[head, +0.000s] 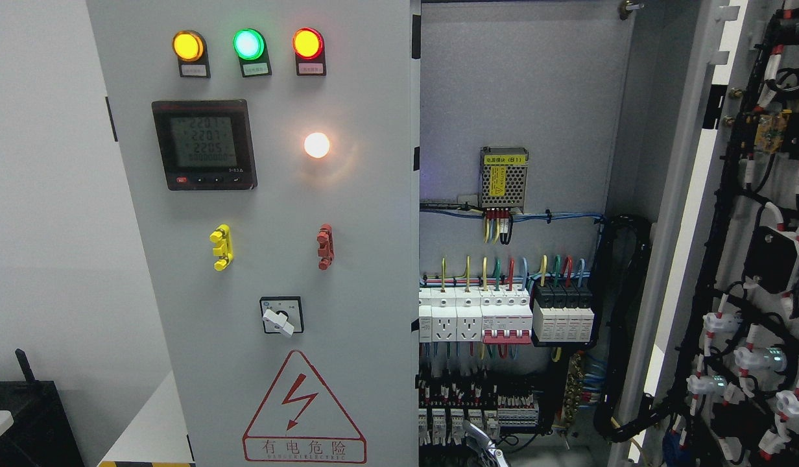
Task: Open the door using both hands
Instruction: 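Raise the right hand toward the lower cabinet interior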
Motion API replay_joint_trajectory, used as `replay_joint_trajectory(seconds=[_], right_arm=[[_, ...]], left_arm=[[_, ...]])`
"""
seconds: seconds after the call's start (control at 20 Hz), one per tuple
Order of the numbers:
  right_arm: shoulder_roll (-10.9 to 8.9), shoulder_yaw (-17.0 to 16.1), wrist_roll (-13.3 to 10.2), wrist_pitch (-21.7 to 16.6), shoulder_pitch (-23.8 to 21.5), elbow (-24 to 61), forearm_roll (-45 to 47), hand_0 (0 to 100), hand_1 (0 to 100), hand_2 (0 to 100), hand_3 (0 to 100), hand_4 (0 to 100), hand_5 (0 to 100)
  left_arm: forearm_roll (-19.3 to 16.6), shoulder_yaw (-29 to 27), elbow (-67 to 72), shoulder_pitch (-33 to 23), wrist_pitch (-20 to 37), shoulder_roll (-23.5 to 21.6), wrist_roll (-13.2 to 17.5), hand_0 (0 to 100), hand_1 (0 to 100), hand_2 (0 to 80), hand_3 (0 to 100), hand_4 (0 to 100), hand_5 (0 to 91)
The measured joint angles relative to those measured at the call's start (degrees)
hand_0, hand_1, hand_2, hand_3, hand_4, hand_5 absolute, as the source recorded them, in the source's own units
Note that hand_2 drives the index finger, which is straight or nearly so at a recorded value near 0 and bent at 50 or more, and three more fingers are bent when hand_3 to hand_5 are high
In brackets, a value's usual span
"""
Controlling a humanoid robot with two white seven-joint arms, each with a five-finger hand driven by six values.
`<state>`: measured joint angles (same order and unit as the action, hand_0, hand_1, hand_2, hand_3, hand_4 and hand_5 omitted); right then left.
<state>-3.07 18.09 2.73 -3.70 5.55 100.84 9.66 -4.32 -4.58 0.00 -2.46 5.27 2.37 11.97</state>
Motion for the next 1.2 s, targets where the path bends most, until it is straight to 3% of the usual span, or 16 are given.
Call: replay_joint_trajectory(seconds=[0.2, 1.2], right_arm=[[0.05, -0.08, -0.01, 2.09, 2.47, -0.91, 2.00, 0, 0, 0, 0, 0, 0], [0.10, 0.05, 0.11, 5.47, 12.30, -10.11, 5.82, 0, 0, 0, 0, 0, 0]], left_arm=[[-0.01, 0.00, 0.00, 0.00, -0.01, 0.00, 0.00, 0, 0, 0.0, 0, 4, 0.0], [-0.03, 0.01, 0.00, 0.00, -0.01, 0.00, -0.01, 0, 0, 0.0, 0, 4, 0.0]])
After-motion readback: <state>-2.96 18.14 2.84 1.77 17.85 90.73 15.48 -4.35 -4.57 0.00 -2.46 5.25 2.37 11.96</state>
